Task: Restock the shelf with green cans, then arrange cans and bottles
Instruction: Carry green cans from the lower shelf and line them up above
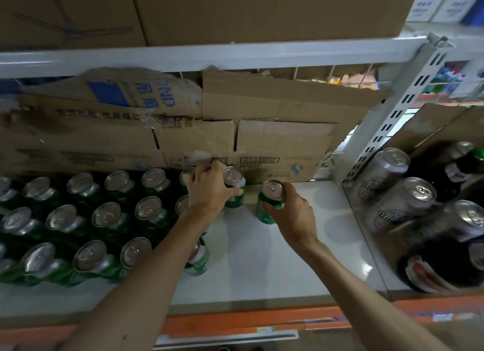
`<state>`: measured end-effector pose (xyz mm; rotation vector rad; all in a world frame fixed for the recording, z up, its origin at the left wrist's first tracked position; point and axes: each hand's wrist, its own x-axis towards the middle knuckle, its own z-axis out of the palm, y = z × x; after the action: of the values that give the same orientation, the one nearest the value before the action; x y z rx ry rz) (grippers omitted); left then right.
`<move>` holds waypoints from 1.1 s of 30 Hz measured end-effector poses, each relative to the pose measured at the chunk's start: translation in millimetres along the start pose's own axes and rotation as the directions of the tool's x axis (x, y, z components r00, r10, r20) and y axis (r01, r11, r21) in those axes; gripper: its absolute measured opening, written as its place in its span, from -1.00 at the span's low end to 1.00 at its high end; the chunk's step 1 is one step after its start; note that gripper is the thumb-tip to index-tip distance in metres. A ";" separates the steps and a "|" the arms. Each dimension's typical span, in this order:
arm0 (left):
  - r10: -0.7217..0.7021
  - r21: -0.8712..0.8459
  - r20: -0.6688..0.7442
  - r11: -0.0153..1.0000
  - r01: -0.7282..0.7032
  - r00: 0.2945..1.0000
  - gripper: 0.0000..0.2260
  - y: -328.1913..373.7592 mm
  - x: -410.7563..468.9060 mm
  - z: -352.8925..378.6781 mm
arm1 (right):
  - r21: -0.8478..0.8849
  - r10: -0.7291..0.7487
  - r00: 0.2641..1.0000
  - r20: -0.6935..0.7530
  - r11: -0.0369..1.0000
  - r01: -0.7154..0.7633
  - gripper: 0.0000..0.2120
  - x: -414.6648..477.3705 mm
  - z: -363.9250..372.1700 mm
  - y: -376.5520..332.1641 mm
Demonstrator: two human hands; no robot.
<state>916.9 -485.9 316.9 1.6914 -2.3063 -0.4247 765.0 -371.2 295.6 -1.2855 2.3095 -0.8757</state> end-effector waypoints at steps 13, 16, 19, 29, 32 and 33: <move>0.051 -0.381 -0.127 0.919 -0.097 0.991 -0.77 -29.4 -115.8 -47.4 | -0.019 -0.068 0.996 0.056 0.997 0.069 -0.58 -20.2 0.9 -8.7; 0.036 -0.361 -0.110 0.930 -0.074 0.993 -0.75 -36.8 -139.6 -40.3 | -0.002 -0.077 0.992 0.100 0.997 0.078 -0.57 -22.7 6.3 -22.0; 0.036 -0.258 -0.122 0.964 -0.067 0.992 -0.77 -40.3 -119.3 -45.4 | 0.011 -0.100 0.987 0.126 0.995 0.099 -0.57 -25.8 12.2 -37.9; 0.050 -0.102 -0.070 0.993 -0.057 0.996 -0.75 -47.3 -102.5 -67.1 | 0.037 -0.088 0.987 0.131 0.996 0.084 -0.57 -49.1 21.1 -58.5; 0.054 -0.118 -0.072 0.991 -0.062 0.996 -0.73 -51.9 -111.0 -69.6 | 0.036 -0.072 0.990 0.121 0.997 0.068 -0.53 -57.7 21.9 -58.5; 0.057 -0.126 -0.072 0.990 -0.066 0.996 -0.72 -52.9 -113.9 -71.7 | 0.040 -0.066 0.991 0.113 0.997 0.062 -0.52 -59.9 22.4 -59.9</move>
<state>1023.5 -398.3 360.2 1.5463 -2.2259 -0.4841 847.1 -351.6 319.3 -1.3647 2.1649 -0.8381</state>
